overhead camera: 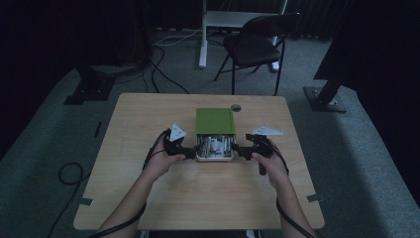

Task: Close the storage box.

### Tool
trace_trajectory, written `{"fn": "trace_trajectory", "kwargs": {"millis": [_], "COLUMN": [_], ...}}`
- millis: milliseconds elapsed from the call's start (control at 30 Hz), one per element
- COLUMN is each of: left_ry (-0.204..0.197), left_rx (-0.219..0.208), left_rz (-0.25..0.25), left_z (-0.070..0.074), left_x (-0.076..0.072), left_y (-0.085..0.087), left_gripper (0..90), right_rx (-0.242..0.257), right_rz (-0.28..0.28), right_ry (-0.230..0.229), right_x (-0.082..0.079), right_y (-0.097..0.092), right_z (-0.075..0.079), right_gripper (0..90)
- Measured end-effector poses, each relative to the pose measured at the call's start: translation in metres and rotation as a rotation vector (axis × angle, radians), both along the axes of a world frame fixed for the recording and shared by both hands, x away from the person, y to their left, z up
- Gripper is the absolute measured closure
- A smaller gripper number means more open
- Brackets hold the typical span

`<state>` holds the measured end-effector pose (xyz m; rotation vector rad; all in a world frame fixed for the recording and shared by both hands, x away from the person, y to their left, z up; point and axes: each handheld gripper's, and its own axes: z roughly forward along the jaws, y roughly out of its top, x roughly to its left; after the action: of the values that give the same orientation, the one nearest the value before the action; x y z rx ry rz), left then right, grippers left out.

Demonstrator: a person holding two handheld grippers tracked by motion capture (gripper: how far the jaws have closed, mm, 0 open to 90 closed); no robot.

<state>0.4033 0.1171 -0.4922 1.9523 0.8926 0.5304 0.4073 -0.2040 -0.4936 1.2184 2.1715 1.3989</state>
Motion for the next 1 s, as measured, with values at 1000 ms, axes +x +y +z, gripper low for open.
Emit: {"fn": "trace_trajectory", "kwargs": {"millis": [1000], "left_ry": [0.002], "left_rx": [-0.003], "left_rz": [0.049], "left_z": [0.0], "left_x": [0.012], "left_y": [-0.002], "left_gripper": [10.0], "right_rx": [0.025], "right_rz": [-0.094], "right_ry": [0.018], "right_x": [0.009], "right_y": [0.006], "right_z": [-0.004], "right_gripper": [14.4]}}
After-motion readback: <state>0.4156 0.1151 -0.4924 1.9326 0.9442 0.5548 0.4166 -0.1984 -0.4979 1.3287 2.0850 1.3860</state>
